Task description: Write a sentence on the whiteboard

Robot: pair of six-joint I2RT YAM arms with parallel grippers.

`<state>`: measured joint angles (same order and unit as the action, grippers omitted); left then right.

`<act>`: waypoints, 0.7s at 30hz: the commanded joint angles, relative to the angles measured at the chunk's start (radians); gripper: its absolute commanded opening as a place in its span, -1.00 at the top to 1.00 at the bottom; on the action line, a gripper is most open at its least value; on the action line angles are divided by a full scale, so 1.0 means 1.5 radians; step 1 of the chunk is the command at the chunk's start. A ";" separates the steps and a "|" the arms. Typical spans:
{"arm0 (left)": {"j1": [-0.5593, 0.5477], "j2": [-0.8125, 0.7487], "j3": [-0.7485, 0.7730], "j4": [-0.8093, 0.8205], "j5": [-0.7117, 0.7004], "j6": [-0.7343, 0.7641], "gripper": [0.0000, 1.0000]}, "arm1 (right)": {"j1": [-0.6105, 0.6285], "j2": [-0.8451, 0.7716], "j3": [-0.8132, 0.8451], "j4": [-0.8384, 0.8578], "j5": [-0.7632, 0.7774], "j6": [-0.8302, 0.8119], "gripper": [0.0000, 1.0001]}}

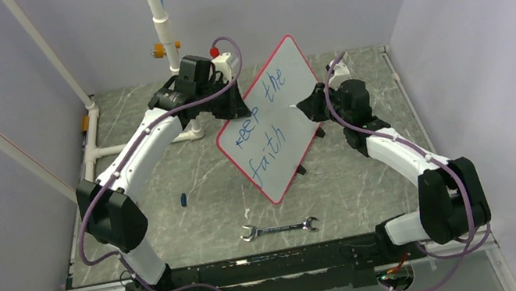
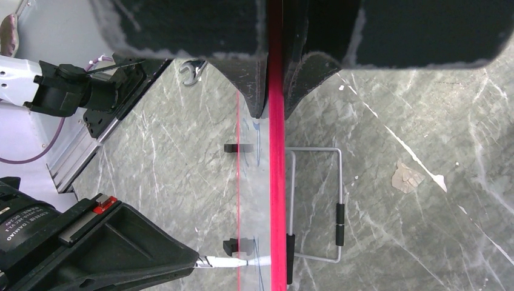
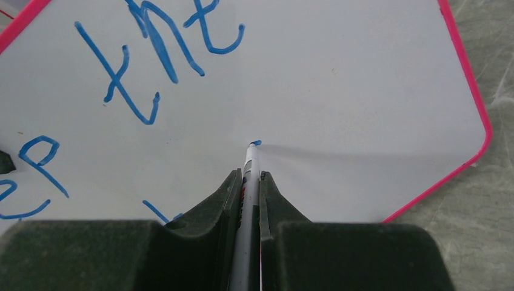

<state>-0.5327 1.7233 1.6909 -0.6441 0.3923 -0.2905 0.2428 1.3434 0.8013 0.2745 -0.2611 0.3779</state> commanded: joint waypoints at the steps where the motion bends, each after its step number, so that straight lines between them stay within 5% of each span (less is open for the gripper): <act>1: -0.013 0.008 0.002 -0.038 -0.066 0.100 1.00 | 0.008 0.004 0.007 0.029 -0.070 0.004 1.00; 21: -0.014 0.006 0.002 -0.038 -0.070 0.100 1.00 | 0.007 0.005 -0.022 -0.018 -0.056 -0.003 1.00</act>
<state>-0.5312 1.7233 1.6909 -0.6514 0.3840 -0.2935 0.2379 1.3399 0.7815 0.2928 -0.3408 0.3779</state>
